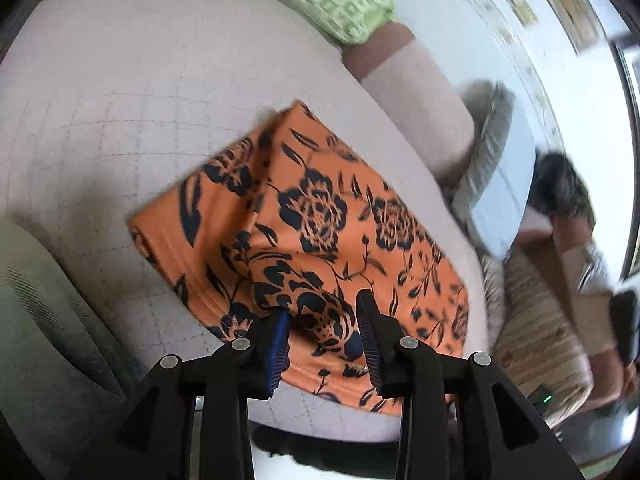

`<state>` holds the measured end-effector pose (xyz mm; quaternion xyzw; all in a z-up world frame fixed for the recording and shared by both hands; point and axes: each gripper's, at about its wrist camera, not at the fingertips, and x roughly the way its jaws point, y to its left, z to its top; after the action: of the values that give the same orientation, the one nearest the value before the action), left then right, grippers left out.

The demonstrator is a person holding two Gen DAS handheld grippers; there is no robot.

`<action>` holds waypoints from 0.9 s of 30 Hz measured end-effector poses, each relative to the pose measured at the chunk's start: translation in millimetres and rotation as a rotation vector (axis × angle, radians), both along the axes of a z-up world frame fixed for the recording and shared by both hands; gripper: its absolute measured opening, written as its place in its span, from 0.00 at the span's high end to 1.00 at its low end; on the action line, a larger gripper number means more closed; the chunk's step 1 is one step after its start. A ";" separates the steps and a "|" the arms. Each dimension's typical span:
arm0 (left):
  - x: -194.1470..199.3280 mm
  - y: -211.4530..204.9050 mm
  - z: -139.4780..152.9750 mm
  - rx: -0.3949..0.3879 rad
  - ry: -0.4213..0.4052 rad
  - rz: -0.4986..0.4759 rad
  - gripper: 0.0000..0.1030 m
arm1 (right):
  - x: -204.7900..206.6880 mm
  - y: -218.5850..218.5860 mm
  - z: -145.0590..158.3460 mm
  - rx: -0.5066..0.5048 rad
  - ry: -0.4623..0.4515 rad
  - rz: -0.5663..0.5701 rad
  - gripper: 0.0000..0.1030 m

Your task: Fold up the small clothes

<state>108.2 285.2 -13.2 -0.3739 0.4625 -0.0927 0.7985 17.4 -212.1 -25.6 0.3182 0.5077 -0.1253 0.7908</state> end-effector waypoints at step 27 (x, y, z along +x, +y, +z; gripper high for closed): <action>61.3 6.2 -34.9 0.082 0.174 -0.074 0.77 | 28.1 11.9 -15.6 -0.178 0.078 0.106 0.86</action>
<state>169.5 291.3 -48.1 -0.3301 0.5470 -0.0703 0.7661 45.4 -200.2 -41.1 0.2145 0.5411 -0.1401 0.8010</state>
